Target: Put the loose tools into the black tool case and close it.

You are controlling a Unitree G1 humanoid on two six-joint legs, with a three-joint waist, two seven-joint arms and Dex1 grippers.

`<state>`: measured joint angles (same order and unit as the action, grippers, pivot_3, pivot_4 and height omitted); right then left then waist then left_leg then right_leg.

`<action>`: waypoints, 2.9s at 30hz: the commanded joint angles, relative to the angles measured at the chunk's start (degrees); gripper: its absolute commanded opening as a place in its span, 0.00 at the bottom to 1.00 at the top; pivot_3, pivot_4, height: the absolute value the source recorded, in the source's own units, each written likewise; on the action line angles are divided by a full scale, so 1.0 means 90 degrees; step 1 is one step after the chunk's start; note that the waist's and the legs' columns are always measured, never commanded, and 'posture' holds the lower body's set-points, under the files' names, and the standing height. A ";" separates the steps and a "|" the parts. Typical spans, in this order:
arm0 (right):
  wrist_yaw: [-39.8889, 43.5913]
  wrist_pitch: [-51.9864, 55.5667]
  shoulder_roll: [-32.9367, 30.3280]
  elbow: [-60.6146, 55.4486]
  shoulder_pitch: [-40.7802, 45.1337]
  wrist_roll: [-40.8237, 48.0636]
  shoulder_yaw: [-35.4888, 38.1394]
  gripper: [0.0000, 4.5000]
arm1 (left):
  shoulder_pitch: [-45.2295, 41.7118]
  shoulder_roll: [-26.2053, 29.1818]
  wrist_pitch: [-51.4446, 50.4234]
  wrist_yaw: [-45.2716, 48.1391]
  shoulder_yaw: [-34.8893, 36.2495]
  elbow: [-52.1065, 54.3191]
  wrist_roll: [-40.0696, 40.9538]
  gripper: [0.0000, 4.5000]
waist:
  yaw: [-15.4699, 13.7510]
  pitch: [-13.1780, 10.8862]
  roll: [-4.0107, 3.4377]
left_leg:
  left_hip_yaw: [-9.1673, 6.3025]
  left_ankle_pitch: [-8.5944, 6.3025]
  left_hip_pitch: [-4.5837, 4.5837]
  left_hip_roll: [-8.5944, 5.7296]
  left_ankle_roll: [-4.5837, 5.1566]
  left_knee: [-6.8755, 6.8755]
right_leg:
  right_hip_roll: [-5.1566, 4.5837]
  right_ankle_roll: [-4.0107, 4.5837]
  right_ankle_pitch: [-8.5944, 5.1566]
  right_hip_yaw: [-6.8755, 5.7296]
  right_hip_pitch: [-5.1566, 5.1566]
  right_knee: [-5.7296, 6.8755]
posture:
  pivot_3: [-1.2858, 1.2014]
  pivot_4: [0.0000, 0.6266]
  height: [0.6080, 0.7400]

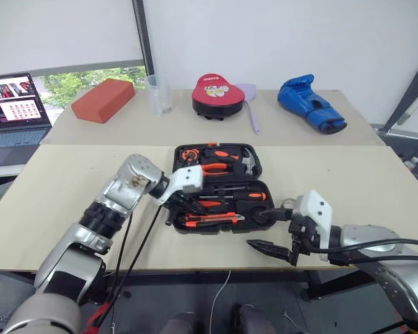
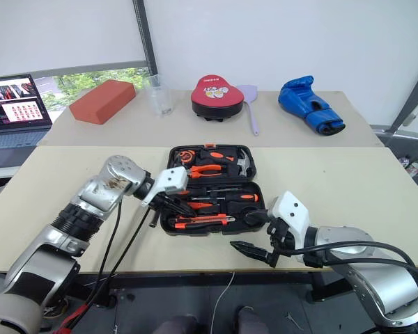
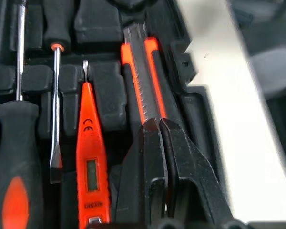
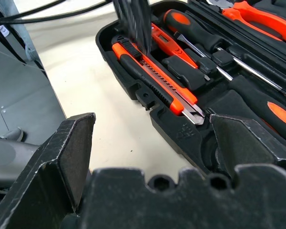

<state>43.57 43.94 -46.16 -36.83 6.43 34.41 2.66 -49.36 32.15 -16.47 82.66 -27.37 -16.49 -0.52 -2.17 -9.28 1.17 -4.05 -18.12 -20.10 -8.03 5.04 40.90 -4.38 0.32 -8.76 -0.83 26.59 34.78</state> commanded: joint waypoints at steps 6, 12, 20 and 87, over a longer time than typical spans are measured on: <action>0.0014 -0.0171 -0.0026 -0.0102 -0.0010 -0.0028 0.0158 1.00 | 0.0272 0.0029 0.0847 -0.0244 -0.0182 -0.0236 -0.0512 0.03 | -0.0010 0.0005 -0.0007 | 0.0000 -0.0005 0.0036 0.0000 0.0003 -0.0003 | -0.0001 -0.0004 -0.0002 0.0005 -0.0037 -0.0003 | 0.52 0.24 1.00; 0.0135 -0.0220 -0.0308 0.0010 -0.0331 -0.0034 0.0754 1.00 | 0.0197 0.0141 0.0021 -0.0179 0.1023 0.0302 0.0665 0.03 | 0.0007 0.0003 -0.0005 | 0.0000 -0.0005 0.0033 0.0000 0.0009 -0.0002 | 0.0002 -0.0005 -0.0002 0.0005 -0.0026 0.0010 | 0.52 0.24 1.00; 0.0548 -0.0334 -0.0878 0.1091 -0.0397 -0.0277 0.1265 1.00 | 0.0172 0.1069 -0.1927 0.0675 0.2190 0.1278 0.2425 0.19 | 0.0081 0.0002 -0.0004 | 0.0001 -0.0003 0.0004 0.0001 0.0006 -0.0001 | 0.0005 -0.0001 -0.0001 0.0000 0.0010 0.0016 | 0.52 0.24 1.00; 0.1629 -0.0139 -0.0306 0.2637 0.2435 -0.1220 -0.0737 0.31 | 0.1768 0.1736 -0.1172 -0.0671 0.2379 0.2241 0.2437 1.00 | 0.0162 -0.0002 -0.0006 | 0.0003 0.0004 -0.0012 -0.0001 -0.0010 -0.0007 | -0.0001 0.0015 -0.0004 -0.0004 0.0029 0.0016 | 0.52 0.24 1.00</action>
<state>59.24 43.30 -48.10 -15.00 27.15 23.39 -7.36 -33.65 46.93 -27.68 77.96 -8.17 5.23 22.00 -0.71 -9.29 1.12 -4.03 -18.09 -20.21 -8.03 4.95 40.83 -4.39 0.45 -8.79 -0.87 26.85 34.92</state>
